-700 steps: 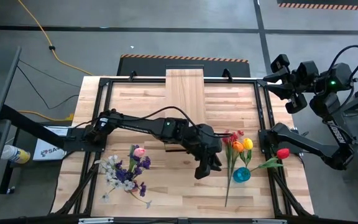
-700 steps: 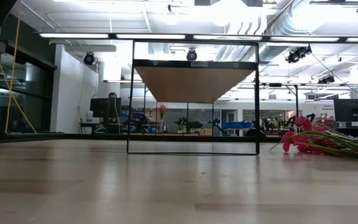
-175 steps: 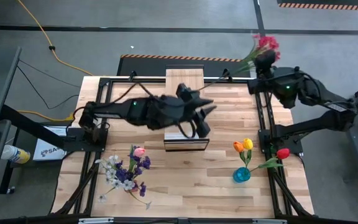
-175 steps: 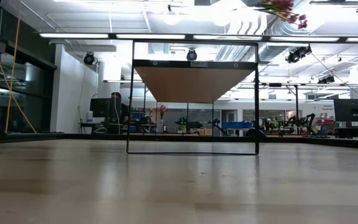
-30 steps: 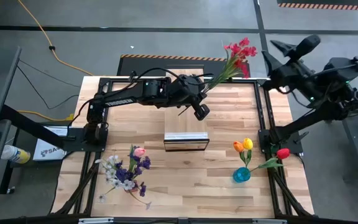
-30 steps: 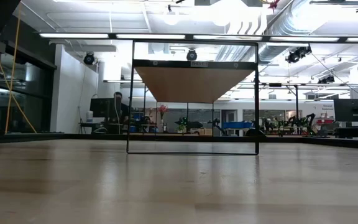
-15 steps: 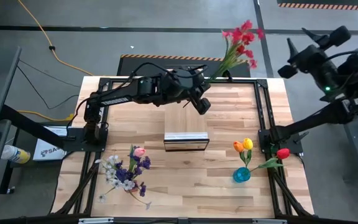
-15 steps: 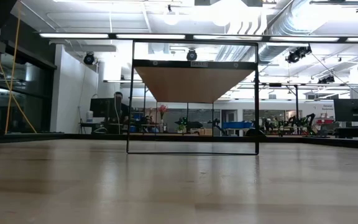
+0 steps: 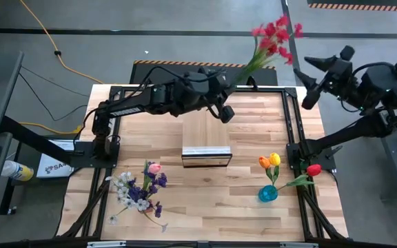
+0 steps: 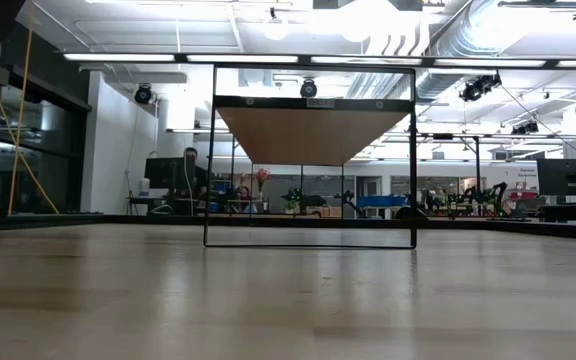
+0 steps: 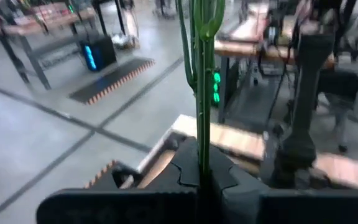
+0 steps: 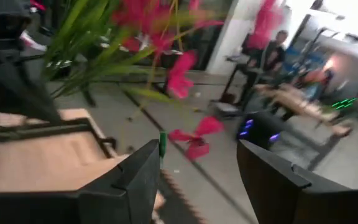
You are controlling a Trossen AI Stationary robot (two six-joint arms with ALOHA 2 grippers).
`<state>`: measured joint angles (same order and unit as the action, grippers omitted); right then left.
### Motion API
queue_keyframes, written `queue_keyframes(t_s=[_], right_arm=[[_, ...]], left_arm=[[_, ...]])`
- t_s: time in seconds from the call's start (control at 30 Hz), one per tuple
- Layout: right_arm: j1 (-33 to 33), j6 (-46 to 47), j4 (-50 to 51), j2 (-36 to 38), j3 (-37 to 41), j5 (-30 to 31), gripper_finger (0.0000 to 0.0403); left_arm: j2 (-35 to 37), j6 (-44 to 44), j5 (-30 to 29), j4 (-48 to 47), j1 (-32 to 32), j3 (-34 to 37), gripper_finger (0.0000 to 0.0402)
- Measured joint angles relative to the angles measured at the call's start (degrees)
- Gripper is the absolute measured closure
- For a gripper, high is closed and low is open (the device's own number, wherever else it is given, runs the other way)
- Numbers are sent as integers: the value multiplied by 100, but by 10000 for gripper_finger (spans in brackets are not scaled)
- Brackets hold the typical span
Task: Pick and place flowers into a vace then onto a shelf
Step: Put the red flowers into the blue vase
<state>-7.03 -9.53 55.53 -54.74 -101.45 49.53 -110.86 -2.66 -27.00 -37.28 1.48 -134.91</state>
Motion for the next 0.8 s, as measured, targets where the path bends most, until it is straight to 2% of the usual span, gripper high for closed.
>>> queue_keyframes(t_s=[0.17,0.4,0.5,0.8], right_arm=[[0,924,10,12,0,-932,199],[0,1853,-8,-80,0,-2350,199],[0,2007,-94,-190,0,-2812,199],[2,1864,-1082,-653,0,-3658,199]], left_arm=[[143,346,-242,191,0,-7,376],[217,495,-259,357,-48,-7,376],[217,586,-142,491,-122,-7,376],[217,608,-112,464,-328,-7,376]])
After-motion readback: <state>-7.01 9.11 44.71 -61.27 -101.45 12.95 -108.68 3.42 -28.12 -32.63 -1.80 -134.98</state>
